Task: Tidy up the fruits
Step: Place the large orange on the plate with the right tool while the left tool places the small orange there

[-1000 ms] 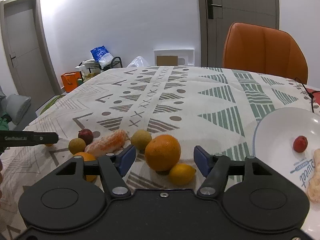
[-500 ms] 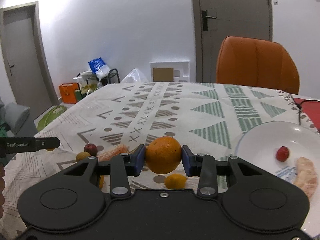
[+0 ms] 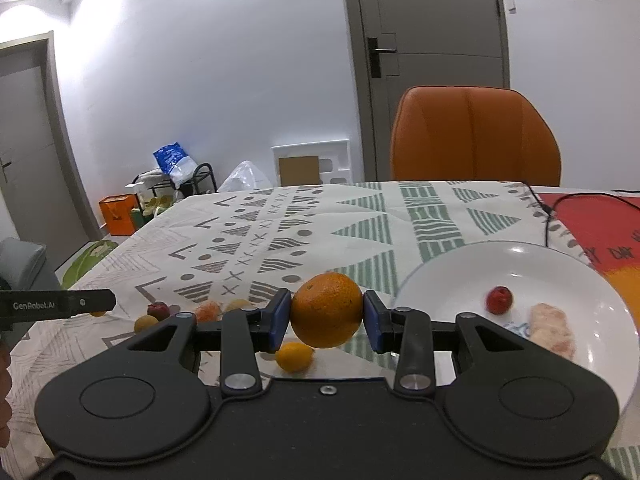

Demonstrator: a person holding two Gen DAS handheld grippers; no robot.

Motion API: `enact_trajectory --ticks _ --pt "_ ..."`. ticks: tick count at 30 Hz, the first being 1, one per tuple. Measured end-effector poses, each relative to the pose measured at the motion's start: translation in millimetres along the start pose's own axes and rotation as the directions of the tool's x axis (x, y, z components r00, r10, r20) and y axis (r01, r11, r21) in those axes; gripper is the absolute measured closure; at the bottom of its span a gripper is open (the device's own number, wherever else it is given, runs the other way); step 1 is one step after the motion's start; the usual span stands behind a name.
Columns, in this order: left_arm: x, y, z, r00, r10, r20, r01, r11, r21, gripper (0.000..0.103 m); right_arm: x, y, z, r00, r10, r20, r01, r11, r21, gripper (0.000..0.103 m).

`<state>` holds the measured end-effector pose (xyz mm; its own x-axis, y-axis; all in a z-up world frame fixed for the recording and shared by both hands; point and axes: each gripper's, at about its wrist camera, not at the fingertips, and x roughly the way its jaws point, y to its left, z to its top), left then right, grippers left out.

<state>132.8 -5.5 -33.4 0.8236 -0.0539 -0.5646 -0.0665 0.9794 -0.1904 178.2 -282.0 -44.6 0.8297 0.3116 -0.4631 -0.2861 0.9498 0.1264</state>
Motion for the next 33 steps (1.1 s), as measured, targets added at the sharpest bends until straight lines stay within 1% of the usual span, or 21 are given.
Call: enact_trajectory --ticks 5,14,25,33 --pt "2 -17 0 1.000 -0.024 0.000 0.024 0.999 0.023 0.081 -10 -13 -5 1.000 -0.024 -0.005 0.025 1.000 0.019 0.066" --pt "7 -52 1 0.997 -0.083 -0.007 0.083 0.994 0.077 0.081 -25 -43 -16 0.995 -0.098 -0.010 0.098 0.993 0.064 0.066" --pt "12 -92 -1 0.989 -0.145 -0.013 0.145 0.981 0.132 0.081 -44 -79 -25 0.984 -0.178 -0.007 0.178 0.979 0.101 0.066" --pt "15 -120 0 0.982 -0.188 -0.014 0.187 0.968 0.164 0.081 -55 -100 -29 0.975 -0.220 -0.010 0.219 0.967 0.127 0.066"
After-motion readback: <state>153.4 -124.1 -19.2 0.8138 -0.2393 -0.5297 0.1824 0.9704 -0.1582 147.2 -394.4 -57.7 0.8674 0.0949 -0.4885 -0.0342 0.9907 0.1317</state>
